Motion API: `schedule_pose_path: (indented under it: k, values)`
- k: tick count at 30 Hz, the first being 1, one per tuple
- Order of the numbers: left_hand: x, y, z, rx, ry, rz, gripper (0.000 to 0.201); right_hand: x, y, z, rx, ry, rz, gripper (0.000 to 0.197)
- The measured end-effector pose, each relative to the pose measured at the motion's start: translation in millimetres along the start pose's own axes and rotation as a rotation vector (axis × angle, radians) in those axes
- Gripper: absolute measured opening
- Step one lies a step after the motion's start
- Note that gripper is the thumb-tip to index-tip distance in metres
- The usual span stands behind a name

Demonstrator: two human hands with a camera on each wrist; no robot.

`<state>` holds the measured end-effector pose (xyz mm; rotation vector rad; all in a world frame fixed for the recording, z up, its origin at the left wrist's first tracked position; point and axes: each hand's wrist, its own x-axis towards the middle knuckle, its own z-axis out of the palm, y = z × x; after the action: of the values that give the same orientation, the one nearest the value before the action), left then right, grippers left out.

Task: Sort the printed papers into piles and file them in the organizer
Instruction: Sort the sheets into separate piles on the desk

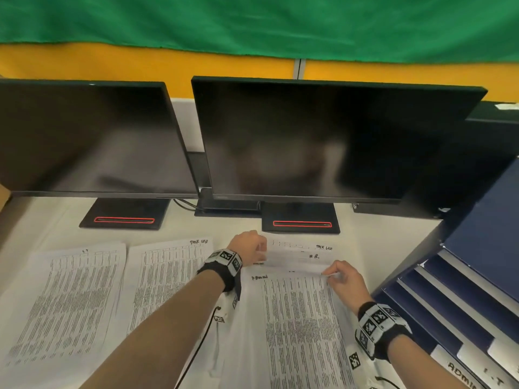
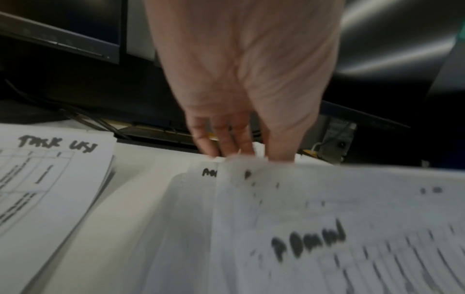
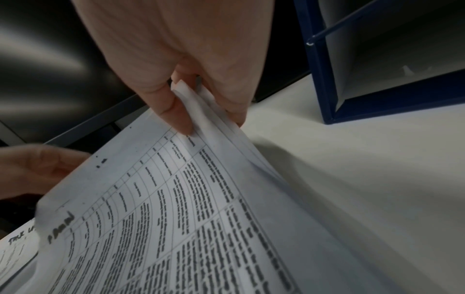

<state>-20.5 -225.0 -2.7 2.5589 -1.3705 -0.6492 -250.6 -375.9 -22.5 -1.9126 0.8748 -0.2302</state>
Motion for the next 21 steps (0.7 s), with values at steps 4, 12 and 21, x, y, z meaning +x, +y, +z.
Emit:
schedule_pose_path:
  k: [4,12,21]
  values:
    - [-10,4,3,0.037,0.119,0.099,0.011,-2,-9,1,-0.071,0.023,-0.024,0.025]
    - [-27,3,11,-0.003,0.069,0.310,0.023,-5,-15,9,-0.184,0.060,-0.132,0.023]
    - [-16,-2,8,-0.067,-0.021,0.017,0.027,-19,-15,7,-0.201,0.005,-0.162,0.027]
